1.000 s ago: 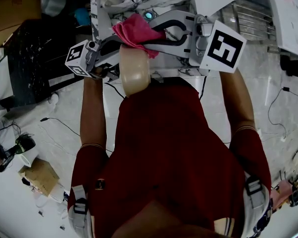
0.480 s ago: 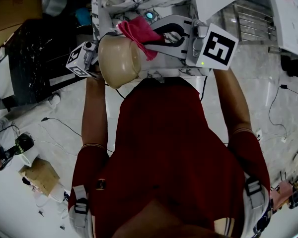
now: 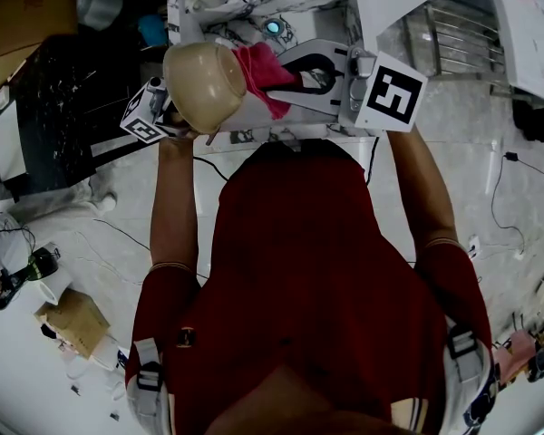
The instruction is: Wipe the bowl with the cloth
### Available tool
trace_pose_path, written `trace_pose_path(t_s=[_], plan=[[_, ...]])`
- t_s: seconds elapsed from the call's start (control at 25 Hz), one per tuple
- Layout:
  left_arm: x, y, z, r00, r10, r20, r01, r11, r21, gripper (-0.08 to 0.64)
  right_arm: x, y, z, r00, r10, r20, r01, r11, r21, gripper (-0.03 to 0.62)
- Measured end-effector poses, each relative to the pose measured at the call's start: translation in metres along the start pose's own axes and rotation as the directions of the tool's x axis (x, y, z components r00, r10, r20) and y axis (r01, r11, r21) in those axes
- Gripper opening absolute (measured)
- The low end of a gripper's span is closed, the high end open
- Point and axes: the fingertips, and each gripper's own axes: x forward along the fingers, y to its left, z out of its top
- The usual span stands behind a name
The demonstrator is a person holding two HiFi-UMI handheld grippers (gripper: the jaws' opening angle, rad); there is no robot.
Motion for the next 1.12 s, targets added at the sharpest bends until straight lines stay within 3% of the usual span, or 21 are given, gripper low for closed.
trace_pose_path(t_s=[0.52, 0.88, 1.12], plan=[[-0.020, 0.020, 0.004, 0.988, 0.150, 0.036, -0.150, 0.988, 0.017, 0.018, -0.002, 0.027, 0.008, 0.998, 0.063, 0.009, -0.063, 0.998, -0.004, 0.057], [-0.027, 0.027, -0.007, 0.977, 0.214, -0.019, -0.213, 0.977, 0.032, 0.018, -0.012, 0.026, 0.034, 0.995, 0.001, 0.103, 0.001, 1.000, -0.019, 0.057], [-0.026, 0.023, -0.017, 0.977, 0.203, -0.060, -0.201, 0.979, 0.026, 0.017, -0.018, 0.020, 0.045, 0.990, -0.038, 0.138, 0.044, 0.998, -0.041, 0.057]])
